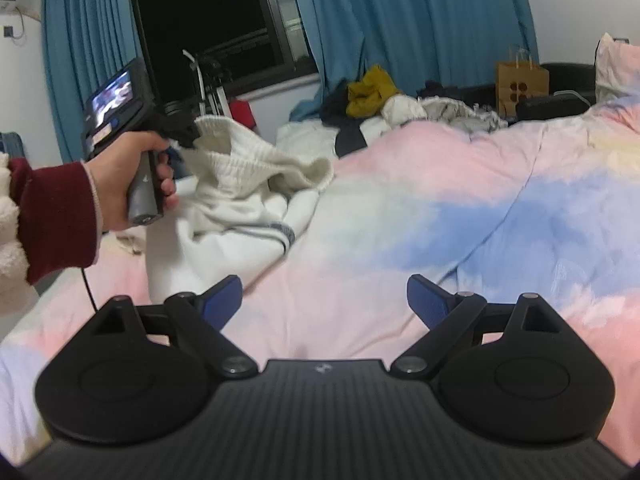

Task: Fold clothes
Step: 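Grasp the white trousers' waistband with the left gripper and lift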

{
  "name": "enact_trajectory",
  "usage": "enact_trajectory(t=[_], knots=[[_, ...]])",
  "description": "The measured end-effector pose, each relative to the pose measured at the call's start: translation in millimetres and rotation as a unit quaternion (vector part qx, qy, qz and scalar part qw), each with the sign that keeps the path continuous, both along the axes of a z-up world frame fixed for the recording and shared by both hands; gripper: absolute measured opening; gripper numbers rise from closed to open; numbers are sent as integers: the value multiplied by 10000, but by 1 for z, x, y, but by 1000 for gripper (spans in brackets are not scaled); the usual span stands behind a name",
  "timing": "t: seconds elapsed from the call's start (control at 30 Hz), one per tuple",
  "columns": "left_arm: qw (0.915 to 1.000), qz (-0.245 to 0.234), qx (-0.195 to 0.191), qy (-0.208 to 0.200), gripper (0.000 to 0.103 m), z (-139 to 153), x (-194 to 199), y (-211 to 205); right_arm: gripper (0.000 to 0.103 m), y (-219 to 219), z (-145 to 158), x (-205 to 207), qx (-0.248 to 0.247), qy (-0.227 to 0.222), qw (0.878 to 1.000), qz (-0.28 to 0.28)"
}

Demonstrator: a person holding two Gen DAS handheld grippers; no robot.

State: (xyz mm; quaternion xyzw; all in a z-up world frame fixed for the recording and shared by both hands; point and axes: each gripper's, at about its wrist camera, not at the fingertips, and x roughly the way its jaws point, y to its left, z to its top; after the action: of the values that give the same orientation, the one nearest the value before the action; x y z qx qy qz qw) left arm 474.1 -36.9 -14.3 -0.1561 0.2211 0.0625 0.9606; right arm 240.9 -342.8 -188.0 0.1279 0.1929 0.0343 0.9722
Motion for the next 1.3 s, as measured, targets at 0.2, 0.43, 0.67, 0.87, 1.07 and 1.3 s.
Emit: enact_trajectory(t=[0.2,0.43,0.67,0.87,1.07,1.3], knots=[[9992,-283,116,-240,13,44,-98,22,91,-11,15,-14,9,-410,9988,-249],[9983,-326,128,-456,11,74,-251,68,91,-8,19,-24,321,-307,9989,113],[9986,178,-449,-206,11,23,-364,162,91,14,18,-37,288,-18,9967,754],[9865,700,-1404,478,11,-53,-402,241,91,48,6,-49,-77,697,9869,1450],[9770,823,-1910,470,11,-70,-422,270,91,83,-6,-62,-494,1311,9670,2128],[9630,1142,-2325,750,11,-91,-408,287,91,131,-34,-56,-1529,1373,9492,2381]])
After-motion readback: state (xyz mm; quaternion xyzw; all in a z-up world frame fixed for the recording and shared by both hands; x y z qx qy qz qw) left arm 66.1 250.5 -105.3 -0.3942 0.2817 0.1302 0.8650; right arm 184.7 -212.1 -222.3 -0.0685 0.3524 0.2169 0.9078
